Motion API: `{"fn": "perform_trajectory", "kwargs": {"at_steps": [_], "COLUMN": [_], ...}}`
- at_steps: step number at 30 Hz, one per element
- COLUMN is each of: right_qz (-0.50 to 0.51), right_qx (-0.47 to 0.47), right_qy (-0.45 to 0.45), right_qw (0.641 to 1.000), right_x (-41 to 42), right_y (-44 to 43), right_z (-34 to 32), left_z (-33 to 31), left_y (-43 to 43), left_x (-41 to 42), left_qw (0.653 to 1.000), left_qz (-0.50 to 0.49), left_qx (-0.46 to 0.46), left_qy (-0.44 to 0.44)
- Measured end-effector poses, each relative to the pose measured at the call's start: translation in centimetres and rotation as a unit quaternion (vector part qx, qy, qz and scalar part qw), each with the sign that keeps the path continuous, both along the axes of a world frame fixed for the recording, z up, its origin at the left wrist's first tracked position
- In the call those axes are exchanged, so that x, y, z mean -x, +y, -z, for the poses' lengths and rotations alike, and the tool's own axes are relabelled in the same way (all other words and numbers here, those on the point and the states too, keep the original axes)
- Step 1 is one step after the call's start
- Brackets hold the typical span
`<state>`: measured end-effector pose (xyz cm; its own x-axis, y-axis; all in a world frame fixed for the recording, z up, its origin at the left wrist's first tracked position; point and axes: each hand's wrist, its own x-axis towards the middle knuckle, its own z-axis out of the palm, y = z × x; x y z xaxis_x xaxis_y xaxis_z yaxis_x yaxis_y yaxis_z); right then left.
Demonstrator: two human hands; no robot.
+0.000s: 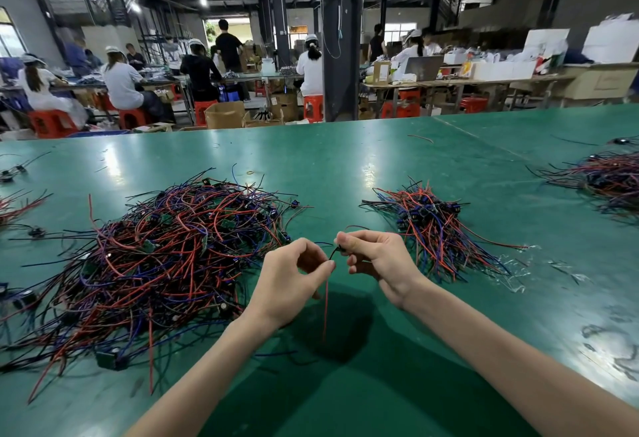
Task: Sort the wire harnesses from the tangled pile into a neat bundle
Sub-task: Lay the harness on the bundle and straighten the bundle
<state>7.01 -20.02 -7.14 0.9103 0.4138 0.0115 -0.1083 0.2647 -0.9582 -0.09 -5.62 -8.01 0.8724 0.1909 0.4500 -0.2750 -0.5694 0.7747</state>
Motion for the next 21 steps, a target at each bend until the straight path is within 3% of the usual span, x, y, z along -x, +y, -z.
{"fn": "perform_trajectory", "kwargs": {"at_steps": [3,6,10,13,16,19,21], "right_qz": [0.018,0.043,0.081,0.093,0.097,0.071,0.040], "right_qx": [-0.007,-0.011,0.007,0.008,0.002,-0.021,-0.041], "right_qy": [-0.008,-0.021,-0.055,-0.055,-0.043,-0.014,0.009], "right_qw": [1.000,0.999,0.995,0.994,0.994,0.997,0.998], "right_x": [-0.2,-0.4,-0.6,-0.7,-0.8,-0.7,-0.6], "right_y": [-0.3,-0.5,-0.7,-0.8,-0.8,-0.8,-0.8], "right_z": [-0.3,-0.7,-1.1,-1.1,-1.0,-1.1,-1.2], "left_z": [-0.7,-1.2,-1.3,-1.2,-1.2,-1.2,-1.3], "left_y": [-0.2,-0.4,-0.3,-0.3,-0.6,-0.8,-1.1], "left_x": [0.1,0.1,0.3,0.4,0.6,0.5,0.5], "left_qw": [0.975,0.944,0.958,0.994,0.999,0.996,0.982], "left_qz": [0.060,0.086,0.057,0.012,0.045,0.057,0.066], "left_qx": [0.193,0.284,0.241,0.090,0.007,0.044,0.160], "left_qy": [0.094,0.146,0.147,0.067,0.029,0.053,0.078]}}
